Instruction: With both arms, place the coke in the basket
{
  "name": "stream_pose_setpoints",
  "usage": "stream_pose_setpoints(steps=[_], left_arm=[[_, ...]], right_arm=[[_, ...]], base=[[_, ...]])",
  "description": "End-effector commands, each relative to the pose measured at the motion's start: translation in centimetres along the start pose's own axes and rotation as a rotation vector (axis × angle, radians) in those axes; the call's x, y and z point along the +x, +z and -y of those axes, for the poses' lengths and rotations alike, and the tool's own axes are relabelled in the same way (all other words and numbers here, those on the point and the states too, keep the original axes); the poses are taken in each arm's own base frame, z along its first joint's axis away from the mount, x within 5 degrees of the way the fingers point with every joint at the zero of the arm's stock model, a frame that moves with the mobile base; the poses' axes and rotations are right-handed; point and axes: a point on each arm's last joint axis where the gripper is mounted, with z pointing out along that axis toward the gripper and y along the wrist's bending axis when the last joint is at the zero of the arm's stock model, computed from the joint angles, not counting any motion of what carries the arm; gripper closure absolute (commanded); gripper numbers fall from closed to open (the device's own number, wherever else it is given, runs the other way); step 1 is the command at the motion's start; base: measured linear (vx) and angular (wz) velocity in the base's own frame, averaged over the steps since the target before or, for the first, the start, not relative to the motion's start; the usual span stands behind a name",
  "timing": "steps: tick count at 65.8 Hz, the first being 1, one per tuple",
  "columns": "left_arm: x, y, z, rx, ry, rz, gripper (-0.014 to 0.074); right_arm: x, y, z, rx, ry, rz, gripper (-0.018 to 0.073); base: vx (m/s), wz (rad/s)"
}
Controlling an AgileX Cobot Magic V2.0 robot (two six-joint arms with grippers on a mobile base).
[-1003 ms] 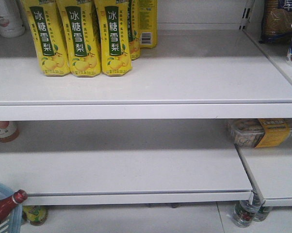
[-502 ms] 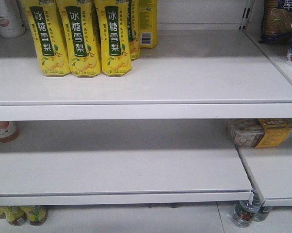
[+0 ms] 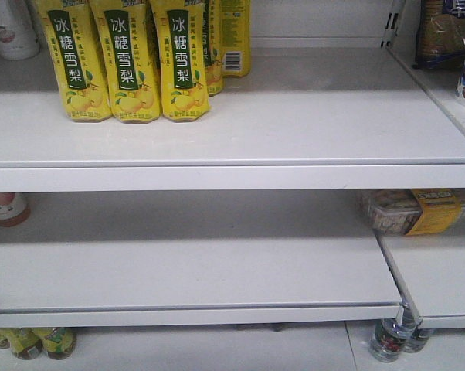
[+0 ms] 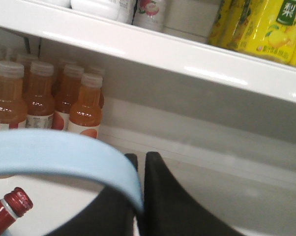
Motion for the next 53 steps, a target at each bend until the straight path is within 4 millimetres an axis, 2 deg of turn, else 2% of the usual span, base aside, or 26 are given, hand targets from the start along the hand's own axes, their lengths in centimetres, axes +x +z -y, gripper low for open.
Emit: stream_pose_setpoints(steps=[1, 20, 53], left_arm=[[-2.92, -0.6, 0.99, 0.078, 0.066, 0.258, 0.0603], [-3.48, -0.79, 1.2, 0.101, 0.058, 0.324, 0.0603], [-3.29, -0.74, 1.27, 0.102, 0.115, 0.305, 0.0603]], right_arm=[[-1.2, -0.25, -0.25, -0.021, -0.022, 0.068, 0.0564], [-1.2, -0.25, -0.25, -0.021, -0.022, 0.068, 0.0564], [-1.2, -0.25, -0.25, -0.021, -0.022, 0.068, 0.0564]], base=[[0.0, 0.0], [0.0, 0.0], [0.0, 0.0]])
